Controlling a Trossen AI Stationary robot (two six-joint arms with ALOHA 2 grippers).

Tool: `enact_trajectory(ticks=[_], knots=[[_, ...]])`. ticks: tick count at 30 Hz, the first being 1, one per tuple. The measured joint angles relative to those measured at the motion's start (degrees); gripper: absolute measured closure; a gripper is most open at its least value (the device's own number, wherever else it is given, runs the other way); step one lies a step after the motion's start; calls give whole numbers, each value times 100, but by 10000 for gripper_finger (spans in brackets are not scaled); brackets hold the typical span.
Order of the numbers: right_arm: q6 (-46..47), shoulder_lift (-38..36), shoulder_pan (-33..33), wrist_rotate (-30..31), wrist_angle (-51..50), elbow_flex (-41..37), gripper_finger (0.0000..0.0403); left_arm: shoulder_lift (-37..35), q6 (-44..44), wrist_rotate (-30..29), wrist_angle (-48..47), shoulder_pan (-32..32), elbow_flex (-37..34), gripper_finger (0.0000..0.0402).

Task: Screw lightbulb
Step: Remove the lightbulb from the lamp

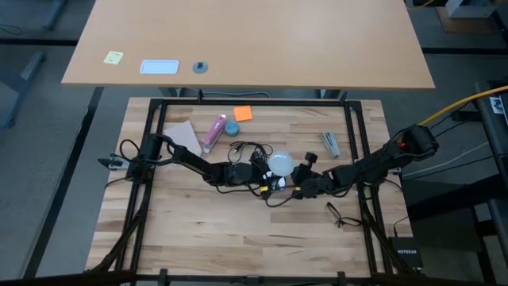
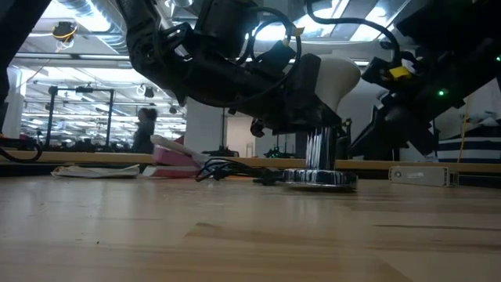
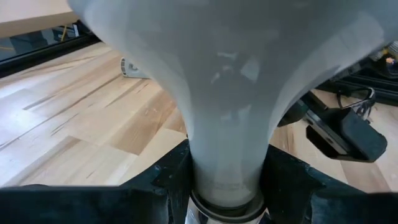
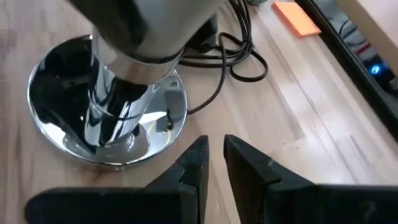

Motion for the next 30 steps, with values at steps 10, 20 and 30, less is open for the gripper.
enact_trajectory(ticks=[10,20,30], knots=[[-238,0,-12,5,98,0,343,0,-7,10,-27,0,8,249],[346,0,-772,-1352,164,0,343,0,-150,13,-34,0,9,249],[334,13,-979,-1954,1307,-600,343,0,-132,15,-74,-4,9,249]])
